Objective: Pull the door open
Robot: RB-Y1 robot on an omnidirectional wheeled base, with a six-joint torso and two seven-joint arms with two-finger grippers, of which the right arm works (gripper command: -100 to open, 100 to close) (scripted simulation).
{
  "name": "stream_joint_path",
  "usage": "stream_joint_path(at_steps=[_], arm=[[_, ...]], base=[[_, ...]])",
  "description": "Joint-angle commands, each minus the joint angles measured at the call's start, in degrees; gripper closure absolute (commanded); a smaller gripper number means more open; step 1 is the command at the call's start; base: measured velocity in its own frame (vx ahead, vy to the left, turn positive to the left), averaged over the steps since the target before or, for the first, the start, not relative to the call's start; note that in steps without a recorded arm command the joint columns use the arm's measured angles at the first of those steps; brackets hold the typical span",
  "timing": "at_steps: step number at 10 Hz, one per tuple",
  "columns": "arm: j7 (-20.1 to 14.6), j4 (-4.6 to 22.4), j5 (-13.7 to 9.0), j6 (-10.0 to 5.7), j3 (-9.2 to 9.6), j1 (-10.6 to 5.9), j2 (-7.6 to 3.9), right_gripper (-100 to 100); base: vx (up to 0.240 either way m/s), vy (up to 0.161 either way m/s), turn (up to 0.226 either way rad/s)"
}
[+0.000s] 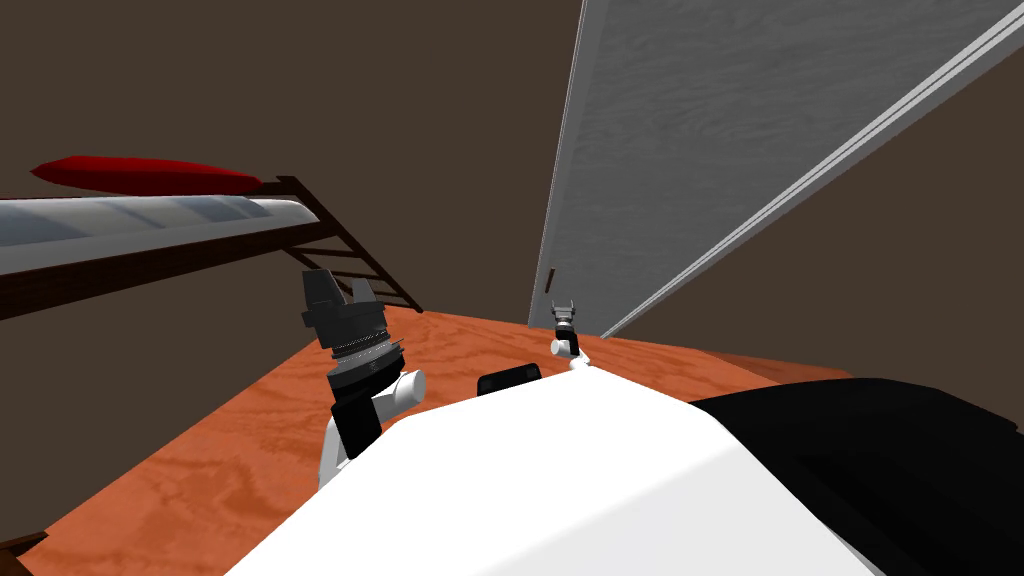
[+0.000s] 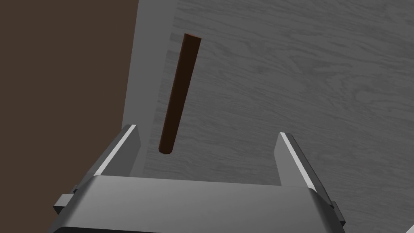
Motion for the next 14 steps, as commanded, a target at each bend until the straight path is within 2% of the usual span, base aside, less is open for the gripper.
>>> stream_joint_path(at_steps=[1,2,7,11,14], arm=[[-1.9,2.9,-1.2,-0.72,0.06,-1.18,-0.07,-100],[-1.9,3.1,-1.2,-0.72,0.06,-1.18,-0.07,-100],[-6.4,10.0,-4.3,-2.12,0.17,-3.87,-0.07,-100],[-9.2,14.4,-6.3,-3.0,0.23,-5.57,-0.04,-100],[-10.7,16.7,-7.4,-3.46,0.27,-6.46,-0.01,-100]], base=[[0.084,-0.04,0.132],[0.058,-0.028,0.034],[0.056,-0.045,0.103],[0.058,-0.049,0.086],[0.044,-0.036,0.056]])
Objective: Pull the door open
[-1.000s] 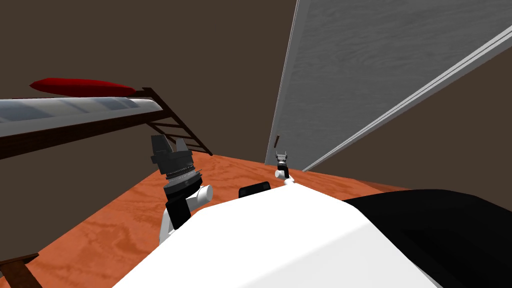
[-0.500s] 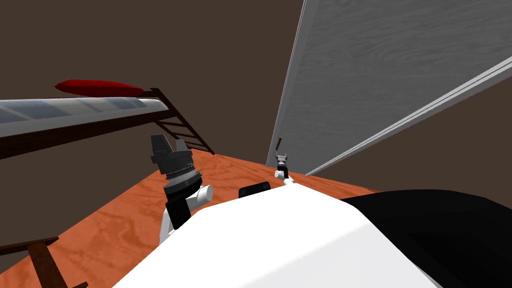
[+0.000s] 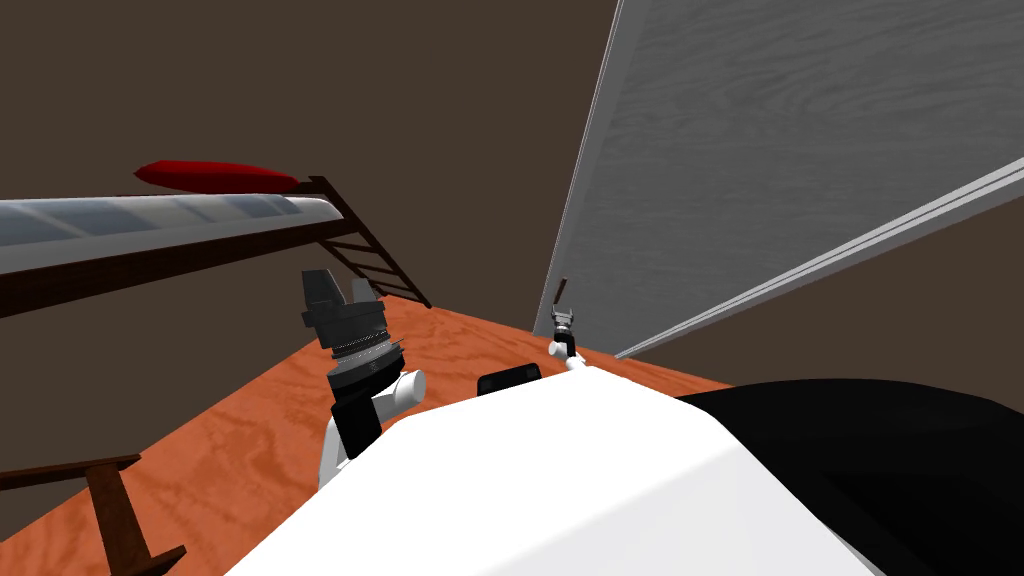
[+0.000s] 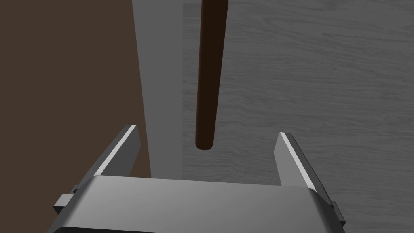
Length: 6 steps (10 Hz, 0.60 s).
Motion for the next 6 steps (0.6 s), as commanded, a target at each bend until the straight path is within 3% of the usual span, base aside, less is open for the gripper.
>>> stream_joint_path(at_steps=[1,2,6], arm=[[-1.3,1.7,-1.0,-0.39,0.03,-0.57,0.11,-100],[-0.9,1.5,-0.5,-0.39,0.03,-0.58,-0.02,-100],[-6.4,2.9,-0.9,-1.26,0.34,1.71,-4.47,-100]], base=[[0.056,-0.04,0.106],[0.027,-0.022,0.026],[0.189,-0.003,0.051]])
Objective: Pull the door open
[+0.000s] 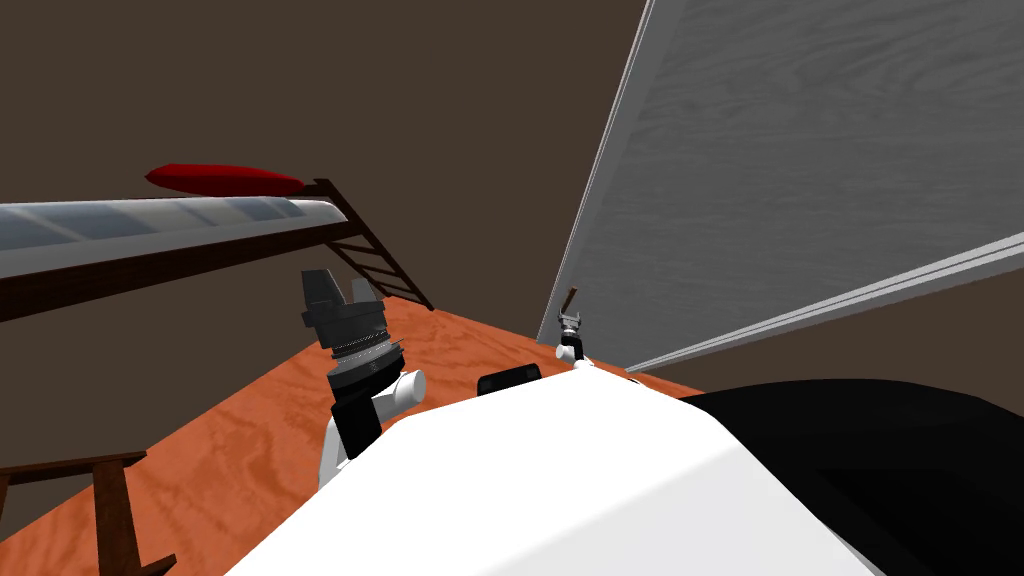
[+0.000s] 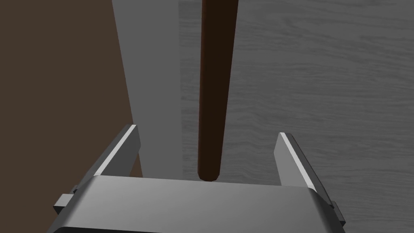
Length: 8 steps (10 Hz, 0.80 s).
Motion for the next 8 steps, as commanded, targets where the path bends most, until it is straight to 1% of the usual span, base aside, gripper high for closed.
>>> stream_joint_path(at_steps=[1,2,3,4,5,6,8], arm=[[-1.8,0.5,-0.1,-0.1,0.07,0.56,-1.57,-100],[-2.6,0.6,-0.2,-0.22,0.11,0.9,-2.21,-100],[-2.6,0.6,-0.2,-0.22,0.11,0.9,-2.21,-100],[-3.4,0.8,-0.2,-0.33,0.15,1.24,-2.84,-100],[-4.8,1.2,-0.3,-0.55,0.24,1.88,-4.06,-100],[-5.5,1.3,-0.3,-0.65,0.27,2.18,-4.63,-100],[-7.6,1.8,-0.4,-0.96,0.39,3.12,-6.41,-100]], base=[[0.19,-0.023,0.034],[0.13,-0.025,0.032],[0.058,-0.007,0.01],[0.035,0.005,0.023],[0.101,0.004,0.051],[0.123,-0.01,0.045],[0.168,-0.009,0.038]])
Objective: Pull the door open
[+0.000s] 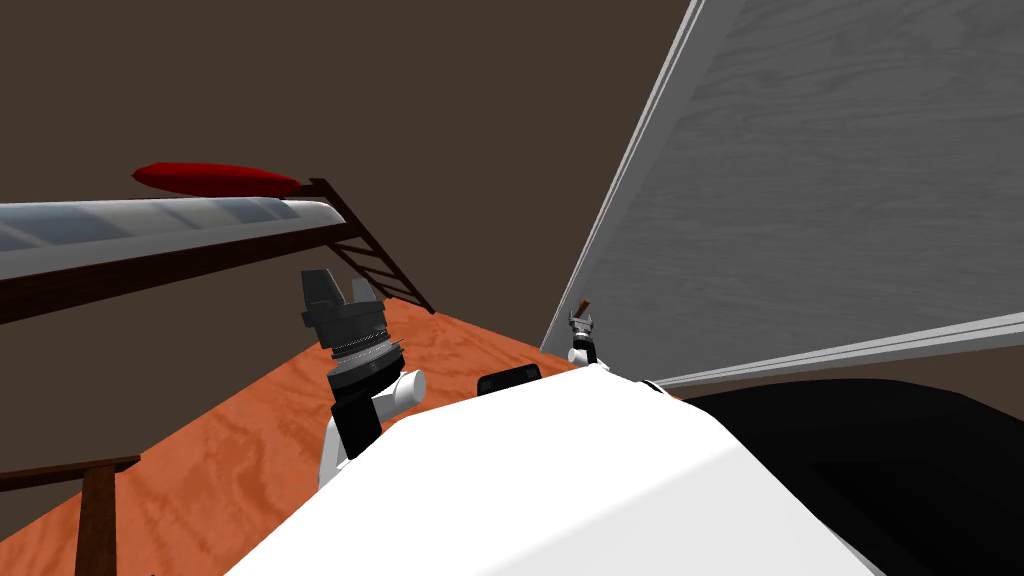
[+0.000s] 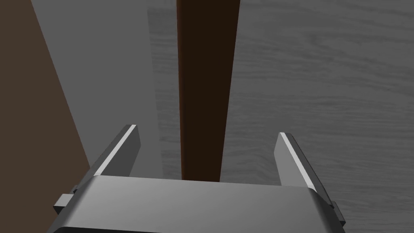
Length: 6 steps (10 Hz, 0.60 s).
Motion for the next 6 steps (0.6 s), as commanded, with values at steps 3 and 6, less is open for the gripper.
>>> stream_joint_path(at_steps=[3,6], arm=[[0.0,0.0,0.0,0.0,0.0,0.0,0.0,100],[0.0,0.0,0.0,0.0,0.0,0.0,0.0,100]], base=[[0.005,0.004,-0.008],[-0.007,-0.004,0.011]])
